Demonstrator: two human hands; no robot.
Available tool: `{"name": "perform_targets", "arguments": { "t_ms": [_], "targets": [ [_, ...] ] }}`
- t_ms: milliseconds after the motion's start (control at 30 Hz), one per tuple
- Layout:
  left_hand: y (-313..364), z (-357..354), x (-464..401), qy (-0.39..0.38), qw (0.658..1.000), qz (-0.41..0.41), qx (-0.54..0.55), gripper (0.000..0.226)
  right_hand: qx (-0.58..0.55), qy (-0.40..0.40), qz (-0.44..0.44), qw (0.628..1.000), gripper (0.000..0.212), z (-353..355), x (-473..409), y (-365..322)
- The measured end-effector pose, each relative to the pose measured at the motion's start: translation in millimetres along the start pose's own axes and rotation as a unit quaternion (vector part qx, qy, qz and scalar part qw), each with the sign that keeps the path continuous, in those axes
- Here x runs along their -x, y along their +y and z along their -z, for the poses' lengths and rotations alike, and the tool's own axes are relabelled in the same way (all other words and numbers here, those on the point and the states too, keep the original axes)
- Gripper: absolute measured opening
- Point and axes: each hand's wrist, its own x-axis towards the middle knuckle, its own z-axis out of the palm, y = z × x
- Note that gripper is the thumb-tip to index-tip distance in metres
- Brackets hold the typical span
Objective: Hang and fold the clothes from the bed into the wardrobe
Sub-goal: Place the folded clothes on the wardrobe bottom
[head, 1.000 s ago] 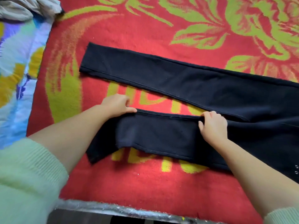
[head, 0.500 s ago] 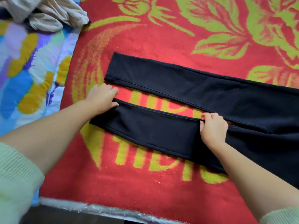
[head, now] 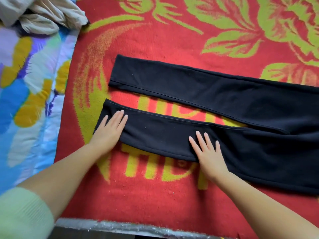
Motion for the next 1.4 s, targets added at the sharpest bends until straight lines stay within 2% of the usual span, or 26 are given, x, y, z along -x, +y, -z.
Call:
{"name": "perform_targets", "arguments": {
  "t_ms": [100, 167, 233, 300, 400, 533, 600, 667, 733, 800, 867, 933, 1000, 1067, 1233, 1300, 1400],
  "targets": [
    [-23, 17, -5, -0.040, 0.994, -0.053, 0.089, 0.080, -0.073, -0.062, 0.016, 0.995, 0.086, 27, 4, 11],
    [-42, 41, -7, -0.088, 0.984, -0.017, 0.152, 0.062, -0.163, -0.091, 0.009, 0.982, 0.067, 51, 1, 32],
    [-60, 75, -24, -0.016, 0.983, 0.036, 0.179, 0.029, -0.192, -0.100, -0.006, 0.976, 0.032, 84, -13, 66],
    [-71, 107, -50, 0.066, 0.970, 0.101, 0.213, 0.013, -0.169, -0.071, -0.016, 0.983, 0.014, 115, -36, 101],
    [-67, 131, -111, 0.104, 0.930, 0.173, 0.307, 0.013, -0.153, 0.007, -0.075, 0.985, 0.018, 146, -82, 135],
    [-58, 114, -181, 0.148, 0.875, 0.323, 0.328, 0.026, -0.157, 0.160, -0.197, 0.955, 0.026, 151, -132, 138],
    [-50, 90, -203, 0.133, 0.839, 0.419, 0.321, 0.036, -0.152, 0.217, -0.217, 0.940, 0.028, 137, -153, 132],
    [-41, 71, -210, 0.079, 0.818, 0.473, 0.318, 0.054, -0.163, 0.225, -0.211, 0.937, 0.031, 114, -168, 124],
    [-40, 60, -208, 0.051, 0.824, 0.482, 0.292, 0.058, -0.177, 0.209, -0.200, 0.941, 0.035, 97, -177, 119],
    [-49, 55, -207, 0.018, 0.830, 0.480, 0.283, 0.048, -0.179, 0.193, -0.192, 0.945, 0.035, 93, -180, 121],
    [-56, 59, -202, -0.001, 0.822, 0.465, 0.329, 0.034, -0.178, 0.150, -0.185, 0.955, 0.029, 98, -176, 127],
    [-59, 69, -195, 0.014, 0.769, 0.448, 0.457, 0.017, -0.203, 0.101, -0.168, 0.959, 0.021, 110, -175, 137],
    [-59, 80, -180, -0.003, 0.723, 0.432, 0.539, 0.013, -0.248, 0.077, -0.150, 0.954, 0.018, 122, -173, 145],
    [-59, 84, -162, -0.009, 0.700, 0.419, 0.578, 0.016, -0.261, 0.066, -0.143, 0.953, 0.022, 129, -171, 149],
    [-69, 90, -140, 0.088, 0.633, 0.407, 0.652, 0.020, -0.195, 0.045, -0.113, 0.973, 0.033, 130, -180, 137],
    [-68, 91, -129, 0.085, 0.617, 0.391, 0.678, 0.022, -0.169, 0.030, -0.098, 0.980, 0.032, 128, -181, 130],
    [-70, 88, -90, 0.078, 0.619, 0.385, 0.680, 0.026, -0.180, -0.087, -0.037, 0.979, 0.031, 132, -169, 120]
  ]
}}
